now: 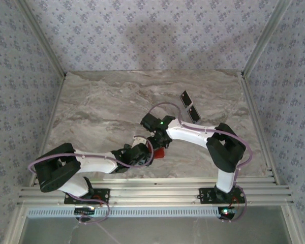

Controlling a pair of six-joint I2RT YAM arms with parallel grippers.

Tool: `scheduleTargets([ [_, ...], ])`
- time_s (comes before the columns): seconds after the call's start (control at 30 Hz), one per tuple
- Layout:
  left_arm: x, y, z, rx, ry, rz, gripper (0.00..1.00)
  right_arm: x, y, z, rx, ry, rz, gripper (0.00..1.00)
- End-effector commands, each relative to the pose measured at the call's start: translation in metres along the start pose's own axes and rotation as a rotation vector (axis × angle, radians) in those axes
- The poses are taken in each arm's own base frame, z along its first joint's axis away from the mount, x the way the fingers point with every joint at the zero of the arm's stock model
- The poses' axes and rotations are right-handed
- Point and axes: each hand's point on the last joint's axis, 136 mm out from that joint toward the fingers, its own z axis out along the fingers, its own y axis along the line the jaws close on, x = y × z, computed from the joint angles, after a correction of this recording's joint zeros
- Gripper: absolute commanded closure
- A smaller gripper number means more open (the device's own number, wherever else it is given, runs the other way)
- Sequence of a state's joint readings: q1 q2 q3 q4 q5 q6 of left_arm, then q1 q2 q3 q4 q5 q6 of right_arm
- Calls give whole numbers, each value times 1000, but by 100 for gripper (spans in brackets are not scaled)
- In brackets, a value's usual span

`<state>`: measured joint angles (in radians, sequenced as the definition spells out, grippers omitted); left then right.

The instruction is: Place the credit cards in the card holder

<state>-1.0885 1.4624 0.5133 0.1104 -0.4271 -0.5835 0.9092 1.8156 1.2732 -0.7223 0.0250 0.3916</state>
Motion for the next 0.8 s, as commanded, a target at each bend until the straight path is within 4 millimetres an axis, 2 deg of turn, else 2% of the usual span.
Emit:
scheduleTargets([
  [0.0,16,12,4,-49,57,37,0,12,1,15,-5,56,-22,100],
  [0.27,16,12,5,-50,59,41,0,21,-4,26,-3,85,-12,100],
  [0.5,15,11,6,-52,58,44,0,25,-6,25,-3,82,-10,100],
  [0.53,14,11,5,-51,57,43,0,37,-11,30,8,109,-8,100],
  [0.77,13,10,5,-50,58,46,0,37,-14,22,7,90,-4,100],
])
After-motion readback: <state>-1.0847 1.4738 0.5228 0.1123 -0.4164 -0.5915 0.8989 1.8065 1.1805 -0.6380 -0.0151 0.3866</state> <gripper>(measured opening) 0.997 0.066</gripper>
